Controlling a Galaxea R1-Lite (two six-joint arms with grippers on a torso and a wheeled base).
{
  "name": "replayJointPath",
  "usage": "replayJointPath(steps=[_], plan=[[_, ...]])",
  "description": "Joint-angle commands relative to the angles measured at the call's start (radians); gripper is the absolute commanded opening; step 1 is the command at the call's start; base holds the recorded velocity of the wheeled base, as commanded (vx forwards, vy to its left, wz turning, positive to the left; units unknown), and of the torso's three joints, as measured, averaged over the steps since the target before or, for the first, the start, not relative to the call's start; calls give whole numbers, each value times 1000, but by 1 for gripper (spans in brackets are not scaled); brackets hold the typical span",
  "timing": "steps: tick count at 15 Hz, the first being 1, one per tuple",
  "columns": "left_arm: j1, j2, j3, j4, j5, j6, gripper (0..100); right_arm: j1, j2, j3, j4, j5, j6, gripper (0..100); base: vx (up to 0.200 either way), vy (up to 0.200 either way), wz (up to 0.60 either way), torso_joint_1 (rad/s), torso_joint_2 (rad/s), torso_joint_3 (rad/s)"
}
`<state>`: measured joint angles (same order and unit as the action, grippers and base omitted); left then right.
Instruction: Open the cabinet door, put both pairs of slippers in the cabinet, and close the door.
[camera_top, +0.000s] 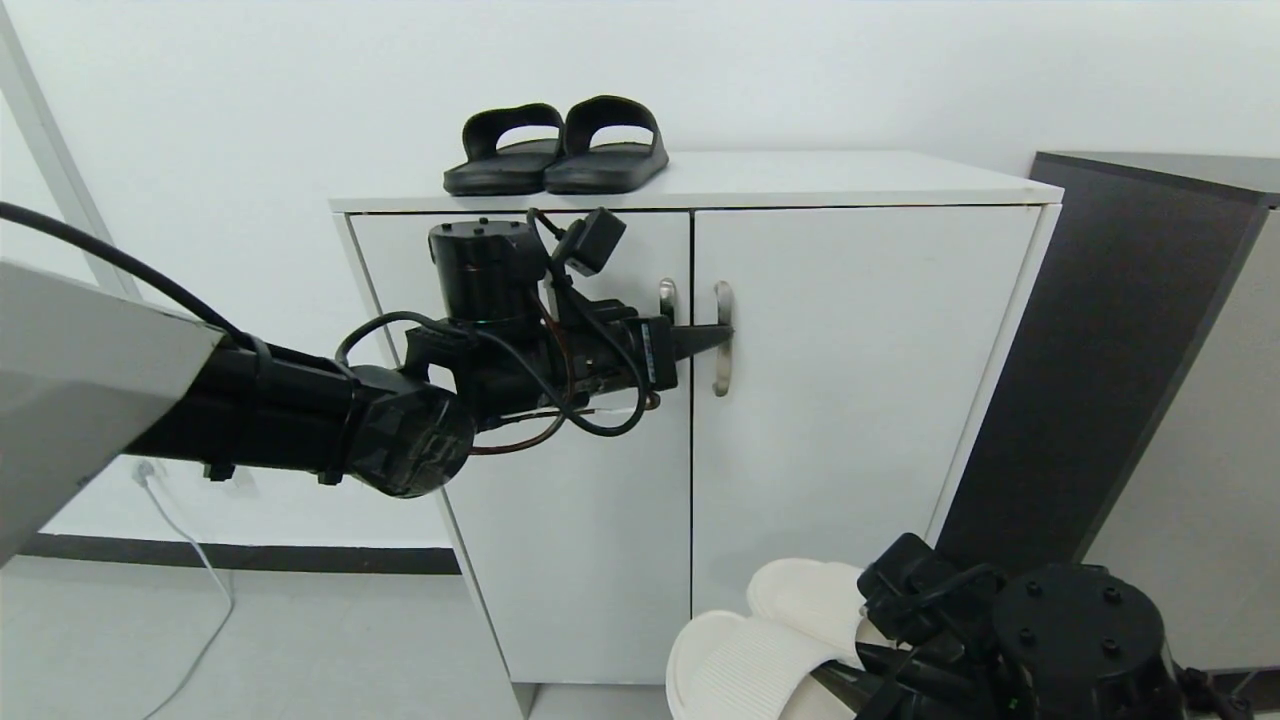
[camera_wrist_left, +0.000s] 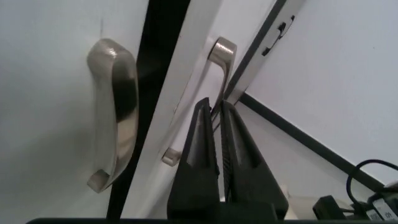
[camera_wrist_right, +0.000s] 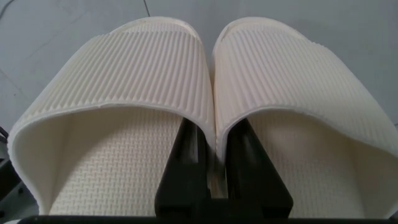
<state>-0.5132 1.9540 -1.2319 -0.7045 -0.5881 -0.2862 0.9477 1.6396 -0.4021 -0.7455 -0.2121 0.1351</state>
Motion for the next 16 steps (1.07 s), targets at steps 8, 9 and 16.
replayJointPath(steps=[8,9,16], plan=[[-56,-201,241,-46,1,10,0,28,-89,66,2,165,-45,0,0,0,0,0,0,0],[-61,-244,278,-46,2,10,0,28,-98,77,2,175,-54,0,0,0,0,0,0,0],[-14,-277,301,-47,17,10,0,39,-92,80,3,174,-65,0,0,0,0,0,0,0]])
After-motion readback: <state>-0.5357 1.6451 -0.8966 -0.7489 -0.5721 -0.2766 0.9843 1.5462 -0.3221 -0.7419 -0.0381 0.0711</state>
